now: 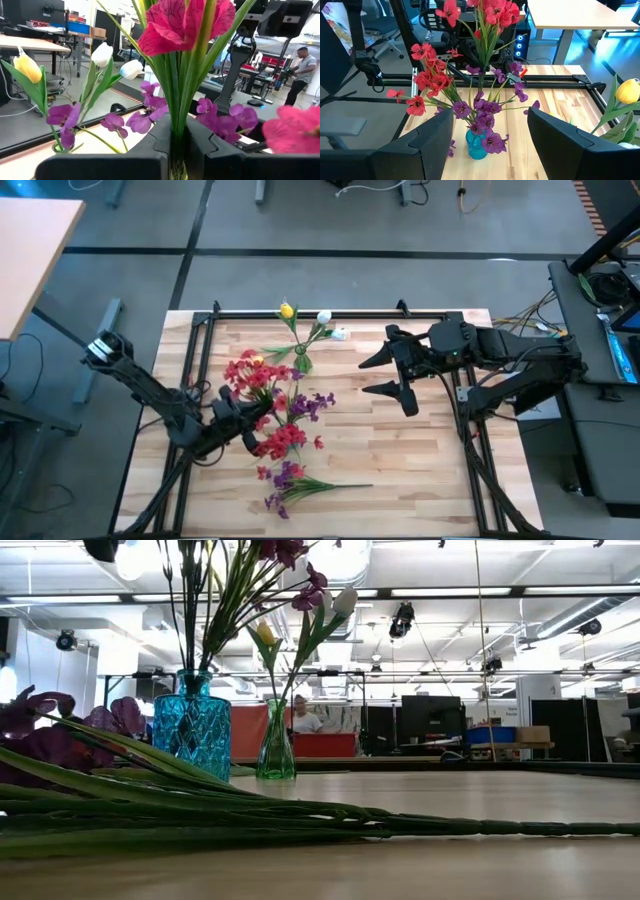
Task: Sort flowers into vase by color
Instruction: Put the red flowers into the blue vase
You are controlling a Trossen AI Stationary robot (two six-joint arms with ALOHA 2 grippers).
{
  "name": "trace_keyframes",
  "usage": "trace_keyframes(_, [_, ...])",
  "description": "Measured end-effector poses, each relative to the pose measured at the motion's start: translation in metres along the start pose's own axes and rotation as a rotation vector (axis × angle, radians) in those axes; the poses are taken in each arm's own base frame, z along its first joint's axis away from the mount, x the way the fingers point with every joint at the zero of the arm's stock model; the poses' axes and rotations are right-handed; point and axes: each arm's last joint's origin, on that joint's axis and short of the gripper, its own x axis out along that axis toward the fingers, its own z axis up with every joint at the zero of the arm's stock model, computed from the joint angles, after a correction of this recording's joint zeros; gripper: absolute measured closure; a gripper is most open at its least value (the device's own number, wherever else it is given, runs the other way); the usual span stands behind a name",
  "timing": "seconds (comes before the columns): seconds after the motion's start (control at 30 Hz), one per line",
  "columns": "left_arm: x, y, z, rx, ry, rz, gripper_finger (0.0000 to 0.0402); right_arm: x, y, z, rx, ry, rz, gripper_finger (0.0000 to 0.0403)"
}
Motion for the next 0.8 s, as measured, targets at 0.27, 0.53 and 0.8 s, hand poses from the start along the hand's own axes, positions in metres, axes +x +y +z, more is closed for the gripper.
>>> trace_keyframes(0.27, [0.001,-0.003,-0.008,0.021,0.008,0.002,0.0395,0.000,0.000,0.000,0.000,0.000,0.000,0.0154])
trace_keyframes(0.53, [0.002,-0.003,-0.010,0.049,0.010,0.002,0.0364,0.000,0.000,0.000,0.000,-0.001,0.000,0.0154])
trace_keyframes(0.8, [0.003,-0.007,-0.019,0.152,0.020,-0.001,0.0354,0.000,0.000,0.001,0.000,-0.008,0.000,0.0154])
